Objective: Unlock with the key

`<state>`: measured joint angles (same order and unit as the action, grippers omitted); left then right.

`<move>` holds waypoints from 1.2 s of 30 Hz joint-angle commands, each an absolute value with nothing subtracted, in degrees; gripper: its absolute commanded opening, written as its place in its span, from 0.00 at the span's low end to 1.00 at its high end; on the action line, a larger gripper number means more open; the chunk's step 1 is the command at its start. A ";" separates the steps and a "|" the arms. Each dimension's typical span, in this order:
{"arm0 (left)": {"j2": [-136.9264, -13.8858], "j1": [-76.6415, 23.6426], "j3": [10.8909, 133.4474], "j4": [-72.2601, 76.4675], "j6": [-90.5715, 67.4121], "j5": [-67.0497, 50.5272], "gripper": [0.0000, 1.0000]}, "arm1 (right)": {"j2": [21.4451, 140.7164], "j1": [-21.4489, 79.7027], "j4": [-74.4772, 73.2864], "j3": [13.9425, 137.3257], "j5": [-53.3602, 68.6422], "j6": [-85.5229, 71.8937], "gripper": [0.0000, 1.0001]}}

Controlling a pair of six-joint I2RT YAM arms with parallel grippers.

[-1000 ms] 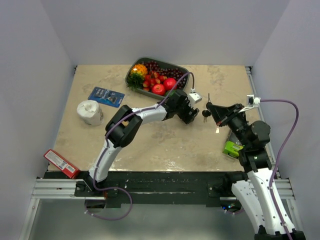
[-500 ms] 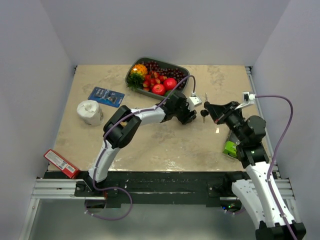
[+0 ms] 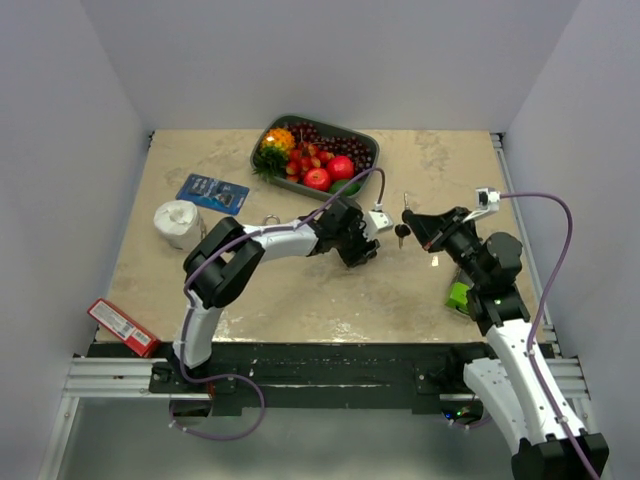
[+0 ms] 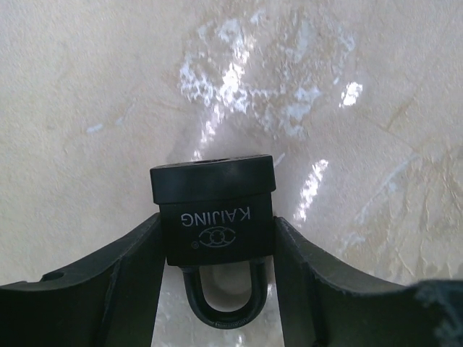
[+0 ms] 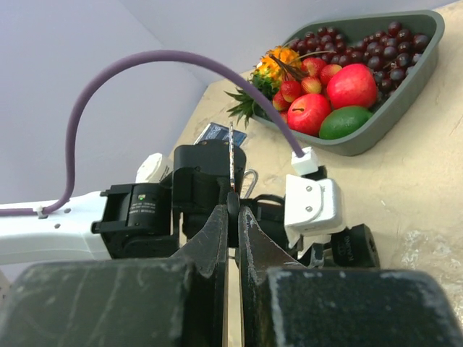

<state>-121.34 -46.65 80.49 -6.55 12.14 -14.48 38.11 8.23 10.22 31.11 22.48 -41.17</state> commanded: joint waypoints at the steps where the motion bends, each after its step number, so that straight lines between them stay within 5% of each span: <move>1: -122.44 -46.93 71.37 -22.24 10.73 -10.20 0.00 | 36.65 8.26 13.10 30.76 24.17 -41.66 0.00; 3: -121.82 -46.93 70.75 -21.54 9.76 -9.32 0.01 | 36.48 8.35 12.66 30.59 24.35 -41.49 0.00; 7: -118.84 -46.93 69.88 -19.43 8.09 -7.65 0.42 | 35.60 8.26 12.13 30.32 24.35 -41.66 0.00; 10: -116.64 -46.93 68.82 -18.02 7.12 -6.42 0.61 | 34.81 8.26 11.43 30.23 23.82 -41.66 0.00; 15: -113.21 -46.93 69.08 -15.47 5.28 -5.71 0.76 | 34.19 8.26 10.28 30.15 23.47 -41.31 0.00; 16: -112.33 -46.93 69.87 -14.95 5.10 -6.41 0.89 | 34.19 8.26 10.20 30.15 23.38 -41.31 0.00; 18: -111.62 -46.93 70.75 -14.94 4.49 -6.50 0.98 | 34.37 8.26 10.11 30.32 23.38 -41.40 0.00; 36: -111.00 -46.58 67.41 -13.89 -2.28 13.53 0.99 | 35.15 8.26 9.41 30.94 23.55 -40.96 0.00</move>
